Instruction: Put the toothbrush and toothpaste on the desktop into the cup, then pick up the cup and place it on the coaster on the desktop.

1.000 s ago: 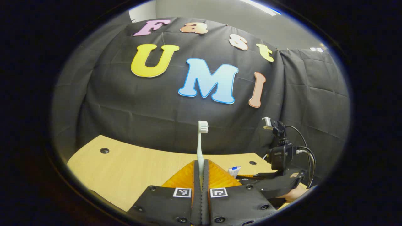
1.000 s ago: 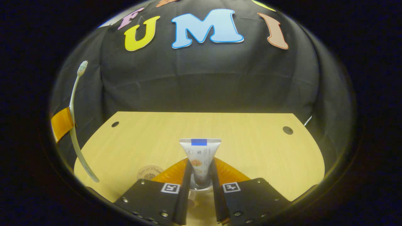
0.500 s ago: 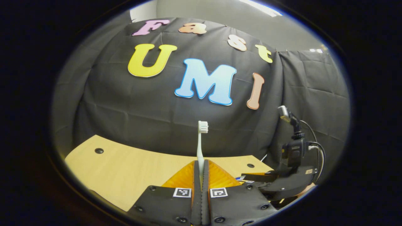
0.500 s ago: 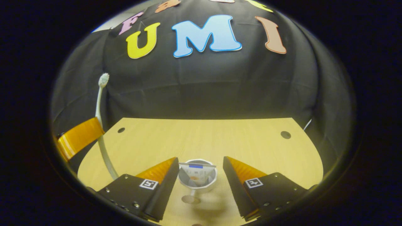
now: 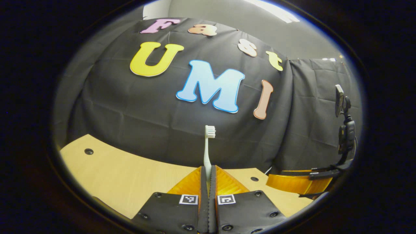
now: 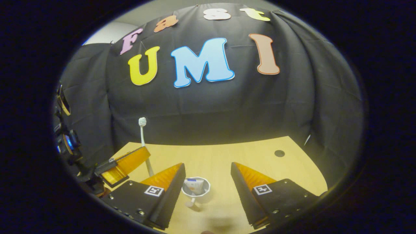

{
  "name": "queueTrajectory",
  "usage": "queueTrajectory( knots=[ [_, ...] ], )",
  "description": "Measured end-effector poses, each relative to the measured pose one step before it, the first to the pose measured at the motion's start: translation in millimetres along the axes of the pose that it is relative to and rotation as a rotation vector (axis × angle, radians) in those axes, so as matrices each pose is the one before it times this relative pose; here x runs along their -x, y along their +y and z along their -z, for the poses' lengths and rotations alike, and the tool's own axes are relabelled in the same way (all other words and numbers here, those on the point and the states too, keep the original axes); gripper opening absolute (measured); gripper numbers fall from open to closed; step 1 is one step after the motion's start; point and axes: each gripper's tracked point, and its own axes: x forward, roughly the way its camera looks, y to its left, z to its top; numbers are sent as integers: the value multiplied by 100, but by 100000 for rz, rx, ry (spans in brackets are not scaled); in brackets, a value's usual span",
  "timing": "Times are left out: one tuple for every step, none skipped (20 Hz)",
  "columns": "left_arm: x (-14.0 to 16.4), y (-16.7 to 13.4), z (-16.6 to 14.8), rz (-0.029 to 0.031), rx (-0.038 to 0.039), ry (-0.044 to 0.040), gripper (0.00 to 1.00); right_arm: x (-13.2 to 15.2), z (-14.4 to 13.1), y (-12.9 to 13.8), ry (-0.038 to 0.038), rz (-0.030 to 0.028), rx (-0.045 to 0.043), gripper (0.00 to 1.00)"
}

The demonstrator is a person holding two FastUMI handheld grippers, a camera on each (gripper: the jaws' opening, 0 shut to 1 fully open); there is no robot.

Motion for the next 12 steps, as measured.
queueTrajectory(
  knots=[
    [-376,-176,236,496,29,-133,7,702,44,-307,-147,866,-51,84],
    [-449,-298,141,398,103,-75,7,616,80,-377,-108,1080,499,84],
    [-339,-190,166,415,268,-266,7,582,166,-386,54,1300,1303,84],
    [-302,-237,-96,287,505,-536,7,527,95,-436,-103,1356,1428,85],
    [-209,-140,-29,571,903,-875,7,411,231,-356,164,1302,1252,85],
    [-184,-211,-125,483,1231,-1207,7,340,227,-75,449,540,634,85],
    [-376,-75,23,528,1039,-798,7,360,534,-100,880,334,250,84],
    [-295,-93,57,198,744,-493,7,302,341,-48,641,215,-86,84],
    [-400,80,211,10,539,-213,7,293,369,2,896,79,-618,84],
    [-400,-152,200,702,715,51,7,157,459,39,1295,-229,-1096,85],
    [-328,51,274,-319,201,32,7,78,523,89,1258,-404,-1186,85],
    [-172,-167,232,806,549,486,7,178,370,90,1262,-498,-810,85]
  ],
)
